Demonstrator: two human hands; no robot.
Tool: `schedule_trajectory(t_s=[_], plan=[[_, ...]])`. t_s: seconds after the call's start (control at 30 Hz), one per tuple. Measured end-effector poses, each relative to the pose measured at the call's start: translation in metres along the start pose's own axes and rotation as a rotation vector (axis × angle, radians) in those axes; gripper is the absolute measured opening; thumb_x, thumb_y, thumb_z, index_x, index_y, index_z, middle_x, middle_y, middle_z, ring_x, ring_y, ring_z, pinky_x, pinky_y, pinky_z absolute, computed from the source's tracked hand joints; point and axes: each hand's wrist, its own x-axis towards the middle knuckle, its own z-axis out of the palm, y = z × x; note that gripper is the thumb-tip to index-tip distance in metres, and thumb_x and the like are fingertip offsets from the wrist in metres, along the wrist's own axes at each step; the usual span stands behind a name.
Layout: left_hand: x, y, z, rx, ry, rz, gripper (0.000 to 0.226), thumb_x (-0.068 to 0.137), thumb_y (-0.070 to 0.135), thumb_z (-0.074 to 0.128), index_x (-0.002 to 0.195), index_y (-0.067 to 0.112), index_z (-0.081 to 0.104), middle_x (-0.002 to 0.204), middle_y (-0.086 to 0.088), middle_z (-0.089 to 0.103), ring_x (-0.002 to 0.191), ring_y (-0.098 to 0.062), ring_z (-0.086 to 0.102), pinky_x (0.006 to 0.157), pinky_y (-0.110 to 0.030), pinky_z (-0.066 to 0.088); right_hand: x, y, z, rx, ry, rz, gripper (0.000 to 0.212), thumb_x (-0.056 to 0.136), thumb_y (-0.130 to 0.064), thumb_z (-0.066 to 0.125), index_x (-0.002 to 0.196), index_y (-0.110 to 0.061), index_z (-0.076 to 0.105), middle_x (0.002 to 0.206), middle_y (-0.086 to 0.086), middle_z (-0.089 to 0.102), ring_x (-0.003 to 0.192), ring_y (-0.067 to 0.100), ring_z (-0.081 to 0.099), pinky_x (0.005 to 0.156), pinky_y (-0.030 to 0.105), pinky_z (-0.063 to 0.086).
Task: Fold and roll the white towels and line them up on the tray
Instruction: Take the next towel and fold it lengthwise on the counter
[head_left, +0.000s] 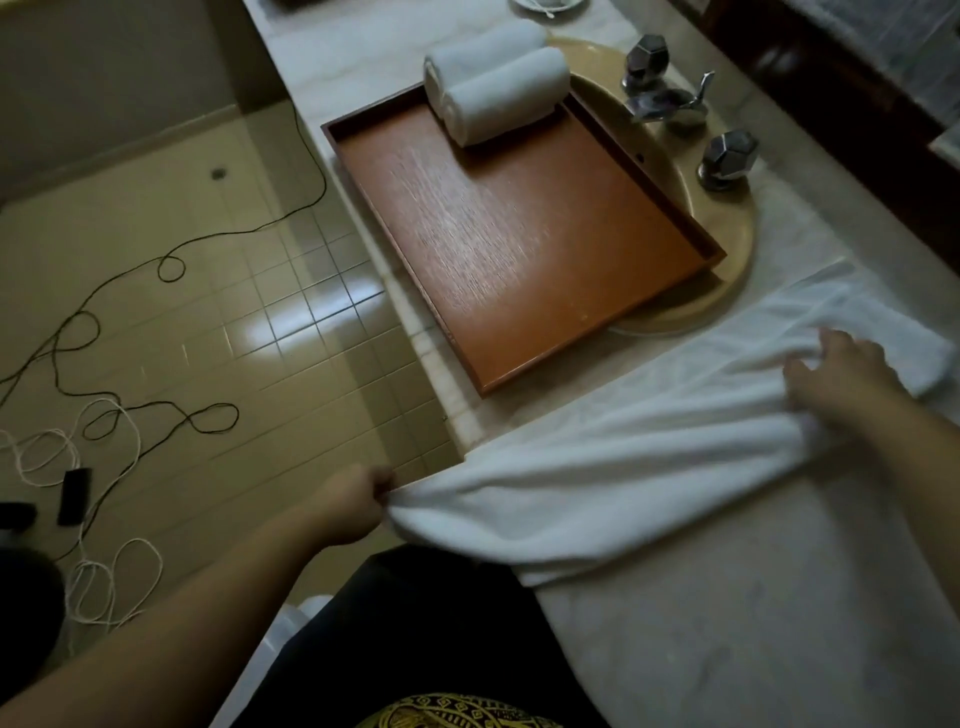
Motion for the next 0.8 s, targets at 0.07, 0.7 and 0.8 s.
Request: schedule_trajectory(t_s=[0.07,0.7,0.8], plan=[[-0.002,0.01,0.0,-0.028,0.068,-0.039,0.023,0.093,0.008,0.06,0.104,0.028,0.065,0.105,0.008,0.063,0.102,-0.018,0.062,0.082,-0.033,0.052,0.0,-0.005,-0.011,-0.053,-0.03,0.035,0.081,0.092,-0.044,0.063,0.159,-0.026,0.022,0.154,0.022,0.026,0.126,0.051,0.044,0.102,0.059,0.046],[0.021,0.198,0.021,0.244,0.308,0.191,0.025,0.101,0.058,0.051,0.105,0.034,0.046,0.103,0.008,0.039,0.094,-0.013,0.039,0.08,-0.03,0.037,0.072,0.004,-0.078,0.101,0.01,0.027,0.075,0.088,-0.046,0.077,0.142,-0.001,0.055,0.142,0.023,0.057,0.124,0.041,0.059,0.093,0.039,0.049],[0.018,0.197,0.021,0.263,0.298,0.238,0.022,0.104,0.056,0.046,0.101,0.035,0.041,0.101,0.009,0.039,0.091,-0.013,0.04,0.078,-0.03,0.038,0.081,0.009,-0.086,0.076,-0.047,0.012,0.078,0.086,-0.047,0.081,0.137,0.005,0.056,0.137,0.025,0.059,0.119,0.043,0.061,0.092,0.041,0.051]])
